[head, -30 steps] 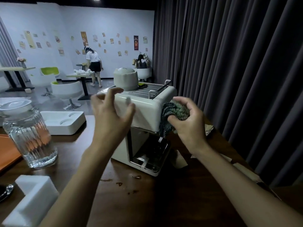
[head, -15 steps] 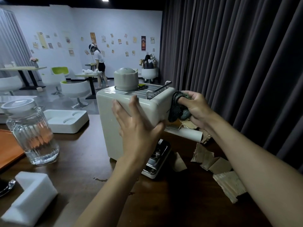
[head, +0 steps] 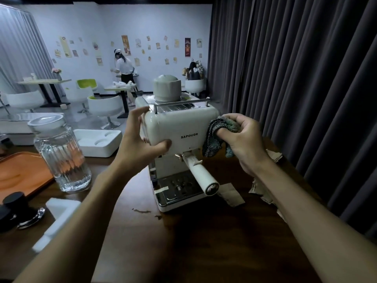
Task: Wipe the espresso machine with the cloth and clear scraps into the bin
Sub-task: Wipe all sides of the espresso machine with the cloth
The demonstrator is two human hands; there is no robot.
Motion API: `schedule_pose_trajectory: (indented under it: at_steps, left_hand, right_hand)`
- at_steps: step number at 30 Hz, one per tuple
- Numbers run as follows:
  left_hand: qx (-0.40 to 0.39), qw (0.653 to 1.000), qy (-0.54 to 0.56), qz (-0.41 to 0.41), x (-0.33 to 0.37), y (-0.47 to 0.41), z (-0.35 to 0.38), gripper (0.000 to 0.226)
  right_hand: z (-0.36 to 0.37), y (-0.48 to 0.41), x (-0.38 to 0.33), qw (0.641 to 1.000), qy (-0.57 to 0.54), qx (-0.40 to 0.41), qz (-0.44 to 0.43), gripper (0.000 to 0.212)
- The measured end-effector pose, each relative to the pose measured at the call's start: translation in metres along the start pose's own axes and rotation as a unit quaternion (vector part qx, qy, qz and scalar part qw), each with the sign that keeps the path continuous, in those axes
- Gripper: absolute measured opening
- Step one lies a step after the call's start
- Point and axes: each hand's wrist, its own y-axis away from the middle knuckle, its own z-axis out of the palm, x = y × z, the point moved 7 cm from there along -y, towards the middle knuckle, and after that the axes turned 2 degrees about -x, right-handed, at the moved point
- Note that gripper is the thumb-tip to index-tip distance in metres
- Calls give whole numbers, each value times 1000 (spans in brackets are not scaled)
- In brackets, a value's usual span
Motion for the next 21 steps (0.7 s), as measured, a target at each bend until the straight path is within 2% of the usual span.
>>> schedule_pose_trajectory:
  at_steps: [11, 17, 21]
  left_hand:
    - [-25, 998, 52, 26, 5, -12, 14, 81]
    - [-33, 998, 40, 27, -10, -8, 6, 93]
    - [-58, 996, 11, 73, -12, -7, 8, 96]
  right_hand:
    - [-10, 34, -16, 997, 35, 52, -44, 27]
    - [-4, 38, -1, 995, 55, 63, -47, 28]
    - [-8, 51, 21, 983, 119, 127, -53, 31]
